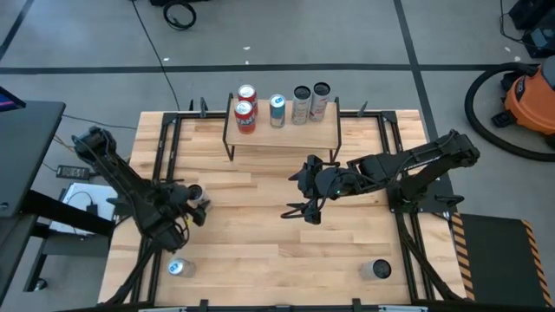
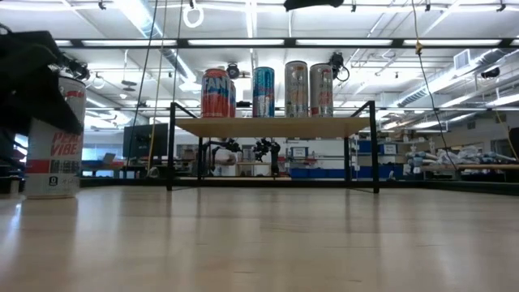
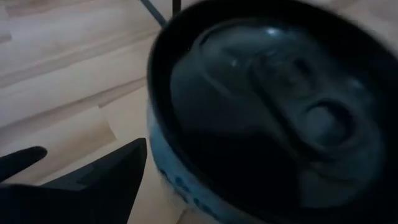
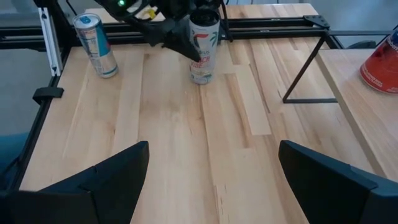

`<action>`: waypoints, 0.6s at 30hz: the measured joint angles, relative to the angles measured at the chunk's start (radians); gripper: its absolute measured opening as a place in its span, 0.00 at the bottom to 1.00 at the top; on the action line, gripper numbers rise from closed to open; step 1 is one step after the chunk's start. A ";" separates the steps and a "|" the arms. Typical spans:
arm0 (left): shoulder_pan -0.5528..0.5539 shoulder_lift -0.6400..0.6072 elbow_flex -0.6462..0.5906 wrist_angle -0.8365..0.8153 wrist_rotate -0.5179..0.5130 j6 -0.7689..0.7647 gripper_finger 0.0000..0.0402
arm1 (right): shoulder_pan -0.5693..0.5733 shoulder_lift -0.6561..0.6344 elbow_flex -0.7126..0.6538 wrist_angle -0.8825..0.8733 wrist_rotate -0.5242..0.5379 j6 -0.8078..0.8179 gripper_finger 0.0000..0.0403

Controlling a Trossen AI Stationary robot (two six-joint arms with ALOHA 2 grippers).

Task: Place canned beverage on shelf
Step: Put the left red soda can on the shelf

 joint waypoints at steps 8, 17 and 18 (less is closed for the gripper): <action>0.013 0.000 -0.065 0.097 0.007 0.003 0.93 | -0.005 0.000 0.000 0.014 -0.014 -0.013 0.92; 0.013 0.000 -0.083 0.208 -0.022 0.126 0.93 | -0.024 0.000 0.000 0.038 -0.038 -0.015 0.92; 0.013 0.000 -0.083 0.210 -0.024 0.128 0.92 | -0.028 0.000 0.000 0.042 -0.041 -0.015 0.92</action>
